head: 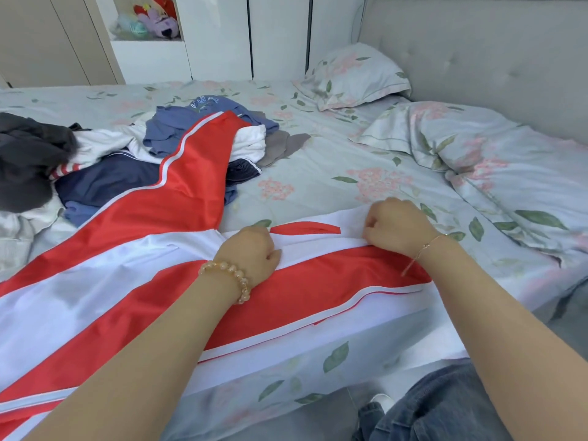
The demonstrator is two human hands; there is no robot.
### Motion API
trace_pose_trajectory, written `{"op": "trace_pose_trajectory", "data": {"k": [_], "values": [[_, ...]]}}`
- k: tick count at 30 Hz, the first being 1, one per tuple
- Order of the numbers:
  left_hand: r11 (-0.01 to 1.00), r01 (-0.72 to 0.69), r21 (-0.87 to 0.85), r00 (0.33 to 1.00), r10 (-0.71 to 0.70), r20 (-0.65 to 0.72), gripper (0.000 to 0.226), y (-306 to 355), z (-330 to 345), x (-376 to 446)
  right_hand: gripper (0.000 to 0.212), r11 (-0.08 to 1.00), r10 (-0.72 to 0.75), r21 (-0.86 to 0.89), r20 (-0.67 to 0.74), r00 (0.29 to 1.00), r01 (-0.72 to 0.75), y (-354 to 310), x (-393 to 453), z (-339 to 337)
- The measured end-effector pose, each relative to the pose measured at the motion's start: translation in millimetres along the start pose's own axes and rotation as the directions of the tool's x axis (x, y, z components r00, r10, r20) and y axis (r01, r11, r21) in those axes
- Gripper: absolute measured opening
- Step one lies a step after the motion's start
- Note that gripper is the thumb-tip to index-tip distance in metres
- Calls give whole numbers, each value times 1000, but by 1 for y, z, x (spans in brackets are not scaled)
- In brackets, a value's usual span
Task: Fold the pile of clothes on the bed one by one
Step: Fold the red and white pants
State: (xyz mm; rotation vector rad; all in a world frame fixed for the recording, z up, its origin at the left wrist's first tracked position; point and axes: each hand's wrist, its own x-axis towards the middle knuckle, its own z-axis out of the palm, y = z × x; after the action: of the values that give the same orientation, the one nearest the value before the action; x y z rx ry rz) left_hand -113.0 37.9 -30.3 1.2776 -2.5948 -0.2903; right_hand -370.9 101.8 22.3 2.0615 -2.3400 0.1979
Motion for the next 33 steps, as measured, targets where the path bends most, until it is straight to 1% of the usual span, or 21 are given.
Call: {"op": "trace_pose_trajectory", "data": {"k": [2,3,4,5,6,8,9,11,14,16,17,18,19,20,21,22,24,25,27,29,33], "values": [[999,47,28,996,-44,-77,34,4,6,4,24,987,-122,75,-213,969,141,-12,11,10],[998,65,24,991,-62,-120,46,5,9,3,31,967,-182,134,-243,953,218,-19,16,15],[995,93,39,988,-87,-126,61,6,12,0,35,942,-238,190,-205,949,277,-26,21,21],[987,122,100,990,-114,-83,69,7,16,-3,37,925,-290,217,-120,949,310,-31,25,31],[974,148,169,989,-149,-11,68,6,20,-4,42,927,-320,209,4,947,313,-35,27,42],[953,197,228,962,-233,141,61,1,25,-4,59,961,-259,157,239,936,226,-31,30,62],[952,207,225,949,-251,191,61,-1,24,-4,65,978,-197,125,295,935,167,-23,31,68],[952,202,231,938,-256,235,61,-5,22,-2,71,995,-97,62,294,951,82,-8,32,72],[957,161,242,939,-224,261,59,-7,19,-4,70,1000,7,-7,266,964,-6,0,30,69],[982,132,133,953,-163,255,56,-13,13,-10,68,1000,31,-10,237,971,-30,-3,27,68],[992,127,13,963,-127,237,53,-18,7,-15,66,1000,25,-4,206,978,-25,-6,26,67],[984,120,-135,977,-92,193,47,-24,-2,-22,61,998,1,58,147,989,-9,-11,25,65],[961,99,-257,990,-68,126,39,-31,-12,-30,53,984,-40,178,59,997,29,-18,25,61],[948,64,-311,997,-51,50,32,-40,-23,-39,43,943,-58,328,-29,998,65,-30,26,58],[951,40,-307,999,-46,-14,27,-50,-35,-49,33,879,-45,470,-90,995,82,-47,26,56],[958,30,-286,996,-52,-70,26,-63,-46,-58,29,800,-12,596,-87,996,62,-67,28,54],[961,64,-269,980,-112,-166,28,-92,-65,-75,26,637,19,770,13,1000,-22,-110,38,49],[952,115,-285,961,-179,-212,28,-108,-73,-83,23,554,8,830,73,997,-65,-134,44,47],[899,272,-344,885,-374,-276,26,-140,-84,-100,32,408,-16,896,197,980,-174,-179,60,43],[821,435,-370,787,-546,-287,29,-174,-86,-117,41,313,8,907,293,956,-281,-217,82,44],[687,683,-247,657,-726,-204,45,-223,-88,-146,45,108,96,908,396,913,-405,-259,129,64]]}}
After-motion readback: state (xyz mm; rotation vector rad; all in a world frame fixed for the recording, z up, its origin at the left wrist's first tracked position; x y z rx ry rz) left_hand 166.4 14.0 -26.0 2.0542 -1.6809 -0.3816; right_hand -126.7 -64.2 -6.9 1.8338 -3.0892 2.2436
